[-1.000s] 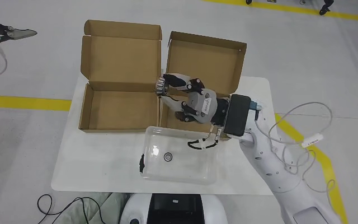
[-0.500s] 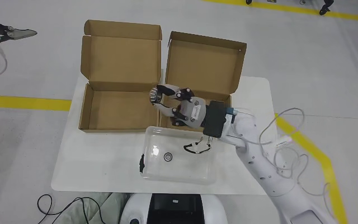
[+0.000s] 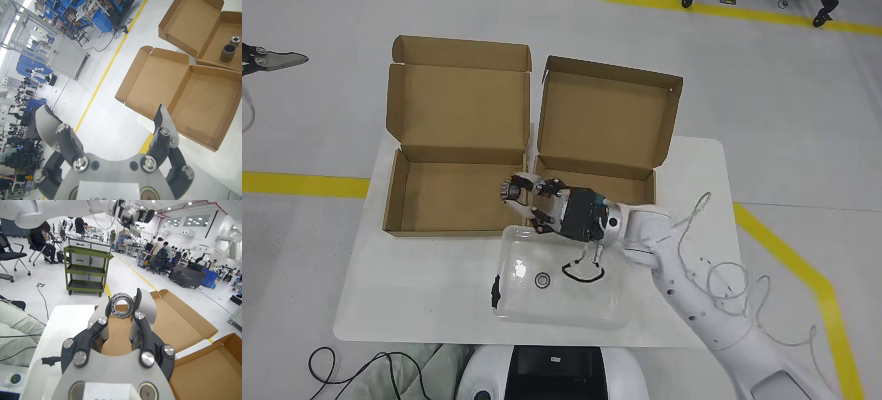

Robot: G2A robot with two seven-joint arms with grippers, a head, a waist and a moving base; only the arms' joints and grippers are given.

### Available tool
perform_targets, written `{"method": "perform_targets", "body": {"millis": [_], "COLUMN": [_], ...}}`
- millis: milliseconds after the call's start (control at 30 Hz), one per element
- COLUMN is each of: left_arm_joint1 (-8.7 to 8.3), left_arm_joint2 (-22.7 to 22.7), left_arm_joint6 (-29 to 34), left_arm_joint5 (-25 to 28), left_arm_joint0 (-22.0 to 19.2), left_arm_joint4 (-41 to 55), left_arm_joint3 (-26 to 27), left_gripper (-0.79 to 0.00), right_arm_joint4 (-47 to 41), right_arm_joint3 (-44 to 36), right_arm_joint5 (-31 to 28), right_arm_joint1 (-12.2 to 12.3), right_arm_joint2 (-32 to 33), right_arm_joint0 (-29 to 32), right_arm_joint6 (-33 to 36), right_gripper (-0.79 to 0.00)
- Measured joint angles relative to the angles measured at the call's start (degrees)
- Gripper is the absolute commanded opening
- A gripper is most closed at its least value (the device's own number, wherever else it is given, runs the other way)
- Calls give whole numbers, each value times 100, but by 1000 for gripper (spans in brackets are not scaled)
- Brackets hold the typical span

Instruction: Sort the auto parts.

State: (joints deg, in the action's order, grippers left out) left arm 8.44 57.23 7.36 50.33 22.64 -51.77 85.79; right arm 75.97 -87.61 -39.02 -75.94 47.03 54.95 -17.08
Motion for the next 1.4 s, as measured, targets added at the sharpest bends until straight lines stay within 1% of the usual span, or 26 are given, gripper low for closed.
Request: {"method": "perform_targets", "body": {"millis": [167, 267, 600, 800, 1000, 1200, 1400], "left_arm_joint1": [0, 0, 0, 0, 0, 0, 0], "left_arm_joint2": [0, 0, 0, 0, 0, 0, 0], "left_arm_joint6": [0, 0, 0, 0, 0, 0, 0], "left_arm_joint5": [0, 0, 0, 0, 0, 0, 0], "left_arm_joint0": [0, 0, 0, 0, 0, 0, 0], "left_arm_joint4": [0, 0, 0, 0, 0, 0, 0], "left_arm_joint3": [0, 0, 0, 0, 0, 0, 0], "left_gripper": [0, 0, 0, 0, 0, 0, 0], "right_arm_joint4": [-110, -183, -554, -728, -769, -818, -872], "right_arm_joint3": [615, 1033, 2370, 3135, 3731, 4237, 4751], "right_arm_joint5": [13, 56, 193, 247, 345, 319, 299], "right_arm_joint1": [-152, -284, -821, -1164, -1500, -1818, -2121], "right_arm_joint2": [-378, -647, -1405, -1729, -1993, -2206, -2343], "right_arm_joint0": [-274, -529, -1341, -1759, -2094, -2326, -2502], "right_arm_joint6": [254, 507, 1099, 1377, 1673, 1917, 1976], "right_gripper": [-785, -785, -785, -785, -785, -785, -785]}}
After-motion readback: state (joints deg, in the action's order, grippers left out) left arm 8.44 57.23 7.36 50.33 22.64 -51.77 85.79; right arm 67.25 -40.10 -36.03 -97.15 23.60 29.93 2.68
